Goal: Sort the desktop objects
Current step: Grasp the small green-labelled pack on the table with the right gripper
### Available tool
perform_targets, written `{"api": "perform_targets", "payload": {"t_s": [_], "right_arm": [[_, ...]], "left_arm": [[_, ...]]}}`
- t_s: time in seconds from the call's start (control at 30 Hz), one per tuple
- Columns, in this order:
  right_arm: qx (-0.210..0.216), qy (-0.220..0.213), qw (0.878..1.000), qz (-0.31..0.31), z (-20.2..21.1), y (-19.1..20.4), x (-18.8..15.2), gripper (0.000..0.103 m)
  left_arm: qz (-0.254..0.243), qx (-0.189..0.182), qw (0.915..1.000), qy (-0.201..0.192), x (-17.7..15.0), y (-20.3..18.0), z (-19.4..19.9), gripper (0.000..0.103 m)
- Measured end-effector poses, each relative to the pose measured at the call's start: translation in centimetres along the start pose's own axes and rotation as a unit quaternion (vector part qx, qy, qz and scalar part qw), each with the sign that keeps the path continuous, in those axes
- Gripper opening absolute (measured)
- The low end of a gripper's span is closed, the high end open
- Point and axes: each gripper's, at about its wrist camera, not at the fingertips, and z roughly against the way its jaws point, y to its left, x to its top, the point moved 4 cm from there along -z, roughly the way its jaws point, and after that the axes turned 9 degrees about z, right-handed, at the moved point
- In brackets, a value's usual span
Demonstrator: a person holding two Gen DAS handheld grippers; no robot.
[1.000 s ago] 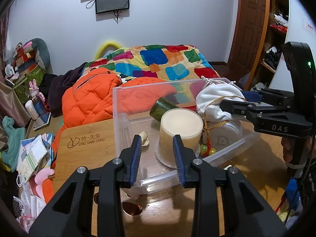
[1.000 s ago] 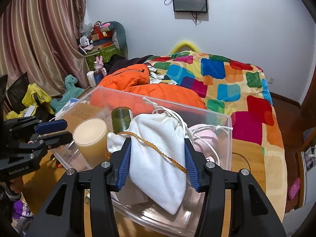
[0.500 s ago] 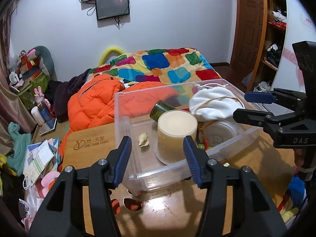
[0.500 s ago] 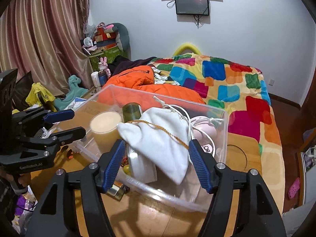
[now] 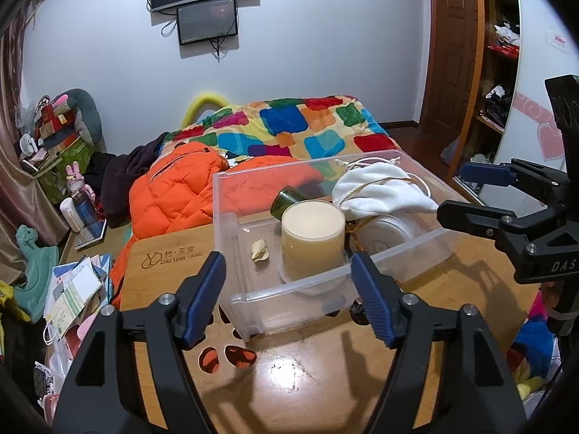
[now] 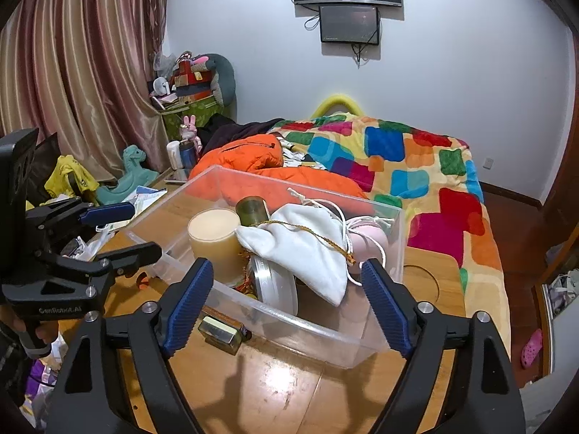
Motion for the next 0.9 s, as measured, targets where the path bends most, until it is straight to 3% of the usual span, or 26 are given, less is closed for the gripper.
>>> {"api": "perform_targets", "payload": {"t_s": [0.5,0.9], "right_arm": [[-0.011,-0.023,0.999,0.023,3.0,1.4,-1.7,0.083],[0.040,0.027,0.999,0.007,0.8,4.3,-5.0,0.083]], "left_arm": [[0.000,-0.012,0.9997,0.022,-2.8,-2.3,0.0,0.075],[0.012,-0.002,0.9992,0.039,-5.3,-1.3,-0.3,0.076]]}}
